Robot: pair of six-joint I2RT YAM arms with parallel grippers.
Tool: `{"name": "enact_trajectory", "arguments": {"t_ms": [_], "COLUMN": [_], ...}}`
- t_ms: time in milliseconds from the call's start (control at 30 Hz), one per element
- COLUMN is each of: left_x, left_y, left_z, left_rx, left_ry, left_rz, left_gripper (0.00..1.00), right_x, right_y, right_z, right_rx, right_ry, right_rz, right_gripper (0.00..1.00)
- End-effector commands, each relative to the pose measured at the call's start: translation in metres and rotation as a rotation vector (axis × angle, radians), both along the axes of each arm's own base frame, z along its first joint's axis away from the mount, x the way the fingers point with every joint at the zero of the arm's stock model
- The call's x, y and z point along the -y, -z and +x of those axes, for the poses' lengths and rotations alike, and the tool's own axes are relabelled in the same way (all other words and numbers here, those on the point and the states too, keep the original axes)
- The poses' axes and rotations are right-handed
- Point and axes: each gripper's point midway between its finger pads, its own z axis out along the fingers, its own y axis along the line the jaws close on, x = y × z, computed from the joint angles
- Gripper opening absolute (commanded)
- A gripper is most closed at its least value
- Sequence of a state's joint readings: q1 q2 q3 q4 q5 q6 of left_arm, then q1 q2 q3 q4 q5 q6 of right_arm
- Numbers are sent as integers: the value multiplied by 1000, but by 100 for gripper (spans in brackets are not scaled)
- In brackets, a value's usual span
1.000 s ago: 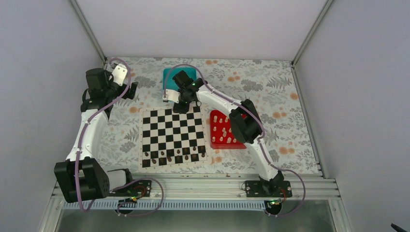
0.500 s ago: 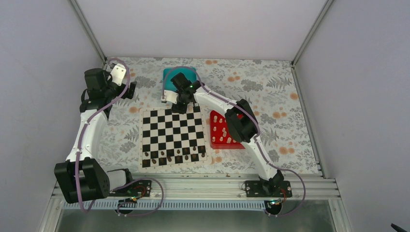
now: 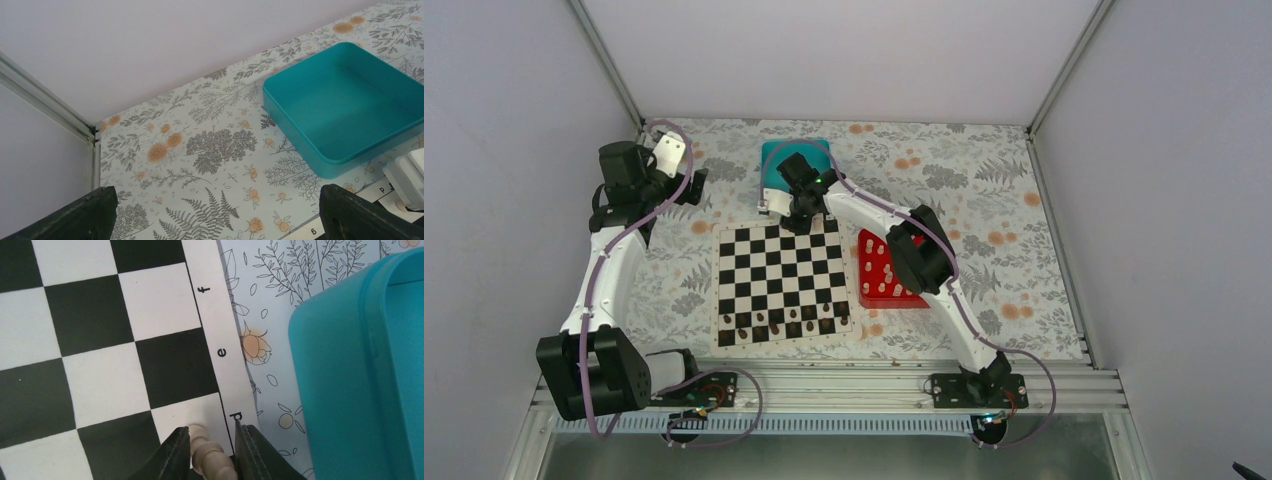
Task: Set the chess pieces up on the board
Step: Pick up the chess piece from the chessboard, then place the chess piece on the chessboard.
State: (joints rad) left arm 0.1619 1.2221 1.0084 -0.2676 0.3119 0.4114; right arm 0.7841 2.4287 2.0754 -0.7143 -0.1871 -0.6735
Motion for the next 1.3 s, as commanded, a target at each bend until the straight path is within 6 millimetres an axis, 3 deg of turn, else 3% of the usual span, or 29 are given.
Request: {"name": "enact_trajectory", "arguments": {"t_ms": [0,100,433,800,1067,1267], "left_x": [2,2,2,3,3,3], "left_y": [1,1,0,1,2,1], "left_z": [0,-1,-1,0,-1,-1], "left_rx": [5,6,7,3,-4,-2], "left_ry": [22,24,23,27,31,27], "left_rz": [-2,-2,-3,-7,-8,-7], "left_gripper": [100,100,100,100,100,100], "right_x": [-5,-4,7,33,36,30], "right_y": [-4,-10,-44,-37,-21,-26], "right_z": [4,2,-2,-5,-9,-8], "right_rx": [12,14,47,-5,-35,-36], "right_ry": [2,1,4,24,24,21], "right_rz": [12,14,17,-19,-18,6], "right_gripper": [22,16,9,8,9,9]}}
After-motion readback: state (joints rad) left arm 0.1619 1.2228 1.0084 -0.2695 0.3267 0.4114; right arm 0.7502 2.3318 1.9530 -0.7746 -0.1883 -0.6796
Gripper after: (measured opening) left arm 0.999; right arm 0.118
